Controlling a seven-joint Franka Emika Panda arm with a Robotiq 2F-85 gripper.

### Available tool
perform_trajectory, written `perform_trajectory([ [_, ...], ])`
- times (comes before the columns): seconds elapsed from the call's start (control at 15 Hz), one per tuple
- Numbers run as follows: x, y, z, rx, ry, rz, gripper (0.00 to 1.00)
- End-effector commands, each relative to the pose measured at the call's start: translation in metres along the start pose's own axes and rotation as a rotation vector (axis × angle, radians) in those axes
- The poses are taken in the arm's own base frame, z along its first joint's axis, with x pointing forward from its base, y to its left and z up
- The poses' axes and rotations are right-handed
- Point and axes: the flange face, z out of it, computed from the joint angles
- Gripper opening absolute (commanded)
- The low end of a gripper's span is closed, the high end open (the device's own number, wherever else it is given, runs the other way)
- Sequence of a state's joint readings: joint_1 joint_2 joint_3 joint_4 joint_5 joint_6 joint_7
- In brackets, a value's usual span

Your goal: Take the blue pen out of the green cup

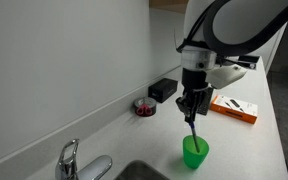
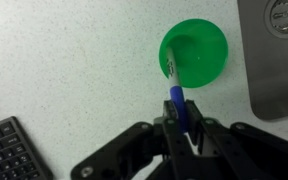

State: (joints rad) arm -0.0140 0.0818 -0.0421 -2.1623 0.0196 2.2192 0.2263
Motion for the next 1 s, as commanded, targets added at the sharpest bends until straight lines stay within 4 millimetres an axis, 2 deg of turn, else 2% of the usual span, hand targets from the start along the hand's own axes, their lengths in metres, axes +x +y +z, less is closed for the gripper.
perform_trajectory([
  [0.0,-0.027,0.008,-0.046,0.013,0.098,0.009,0.04],
  [0.13,-0.039,0.015,-0.071,0.013,0.13,0.007,0.04],
  [0.33,-0.046,0.035,-0.091,-0.02,0.148,0.017,0.04],
  [0.47,-0.045,0.053,-0.094,-0.041,0.155,0.036,0.04],
  [0.67,-0.041,0.072,-0.084,-0.062,0.134,0.064,0.04],
  [0.73,-0.041,0.075,-0.078,-0.062,0.115,0.067,0.04],
  [0.8,-0.038,0.069,-0.083,-0.038,0.138,0.056,0.15],
  [0.93,-0.038,0.073,-0.075,-0.041,0.123,0.063,0.15],
])
